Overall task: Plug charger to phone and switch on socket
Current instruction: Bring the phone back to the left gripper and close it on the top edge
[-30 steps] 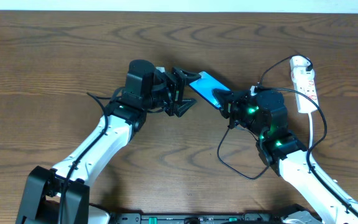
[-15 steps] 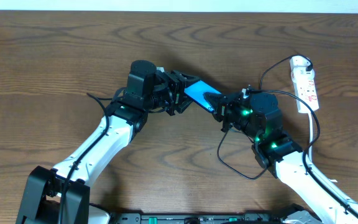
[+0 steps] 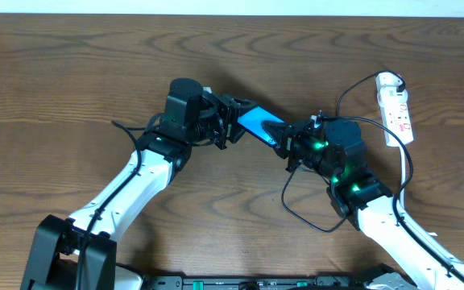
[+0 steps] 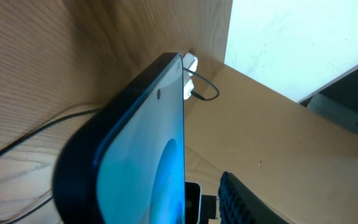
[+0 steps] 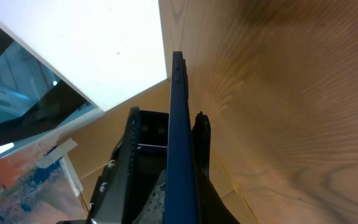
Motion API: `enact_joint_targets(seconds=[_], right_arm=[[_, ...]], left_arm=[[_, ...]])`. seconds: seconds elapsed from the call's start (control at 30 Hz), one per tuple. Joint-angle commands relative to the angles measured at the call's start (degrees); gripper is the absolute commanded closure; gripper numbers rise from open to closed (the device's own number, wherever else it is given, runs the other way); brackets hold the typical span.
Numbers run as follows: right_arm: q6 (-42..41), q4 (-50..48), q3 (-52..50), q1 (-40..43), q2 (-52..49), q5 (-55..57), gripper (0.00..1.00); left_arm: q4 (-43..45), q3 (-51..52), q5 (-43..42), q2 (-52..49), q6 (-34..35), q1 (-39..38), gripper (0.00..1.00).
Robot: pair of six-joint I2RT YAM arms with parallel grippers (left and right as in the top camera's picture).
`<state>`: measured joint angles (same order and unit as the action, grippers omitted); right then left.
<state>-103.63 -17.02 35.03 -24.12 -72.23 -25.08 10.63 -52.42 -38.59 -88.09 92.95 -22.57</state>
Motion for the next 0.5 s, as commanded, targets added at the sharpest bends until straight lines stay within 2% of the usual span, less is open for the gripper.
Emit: enact_joint_targets(seconds=[0.0,0.47], right_arm=[[-0.72,-0.33,0.79,-0.39,0.52,-5.51,0.99],[-0.7,-0.35,0.79,-1.18,0.52,-3.39,0.99]], left_arm=[[0.44,-0.31,1.6,-0.04,-0.52,-0.02,0.63],[1.99,-0.31,1.77,-0.04,-0.48,-0.02,0.81]])
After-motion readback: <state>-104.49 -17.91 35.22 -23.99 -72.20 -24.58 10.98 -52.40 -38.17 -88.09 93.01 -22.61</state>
